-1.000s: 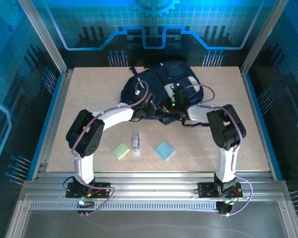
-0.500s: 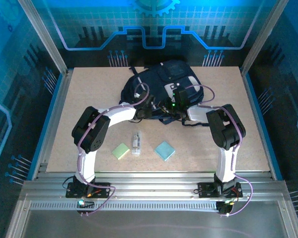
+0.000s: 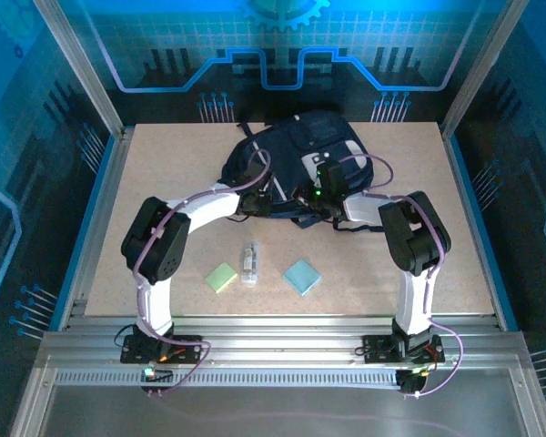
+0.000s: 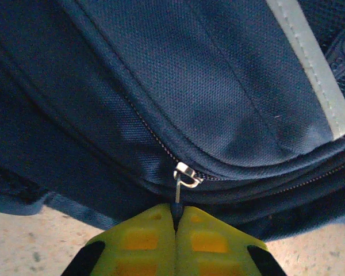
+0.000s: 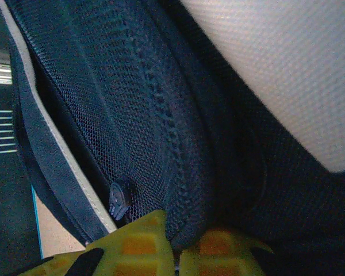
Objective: Pack the student bag
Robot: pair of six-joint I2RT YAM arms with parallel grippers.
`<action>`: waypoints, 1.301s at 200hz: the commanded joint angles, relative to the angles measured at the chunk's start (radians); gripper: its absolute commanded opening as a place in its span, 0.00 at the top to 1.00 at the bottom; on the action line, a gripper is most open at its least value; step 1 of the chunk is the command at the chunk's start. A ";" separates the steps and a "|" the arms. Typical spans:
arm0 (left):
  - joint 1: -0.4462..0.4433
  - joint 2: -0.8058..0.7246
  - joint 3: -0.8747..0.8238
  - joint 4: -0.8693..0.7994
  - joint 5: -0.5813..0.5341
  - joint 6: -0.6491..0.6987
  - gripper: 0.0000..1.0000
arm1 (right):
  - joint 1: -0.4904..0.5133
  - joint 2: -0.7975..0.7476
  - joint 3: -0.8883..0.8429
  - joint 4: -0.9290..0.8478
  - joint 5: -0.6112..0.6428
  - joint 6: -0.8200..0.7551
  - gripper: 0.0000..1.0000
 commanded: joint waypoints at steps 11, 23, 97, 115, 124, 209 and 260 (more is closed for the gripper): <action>0.067 -0.102 -0.049 -0.098 -0.086 0.152 1.00 | -0.055 -0.051 -0.042 -0.120 0.161 -0.099 0.96; 0.069 -0.104 -0.049 -0.103 -0.104 0.176 1.00 | -0.070 -0.067 -0.048 -0.133 0.167 -0.110 0.96; -0.021 -0.156 -0.113 -0.058 0.104 0.258 1.00 | -0.166 -0.102 -0.016 -0.125 -0.049 -0.117 0.90; -0.080 -0.163 -0.085 -0.082 0.120 0.252 1.00 | -0.191 -0.104 0.016 -0.141 -0.116 -0.127 0.83; -0.106 -0.165 -0.067 -0.083 0.145 0.225 1.00 | -0.195 -0.114 0.035 -0.174 -0.117 -0.154 0.75; -0.193 0.003 0.235 -0.022 0.400 0.072 1.00 | -0.233 -0.427 -0.138 -0.370 -0.132 -0.211 0.35; -0.232 0.060 0.313 -0.019 0.441 0.076 1.00 | -0.267 -0.502 -0.244 -0.322 -0.181 -0.189 0.35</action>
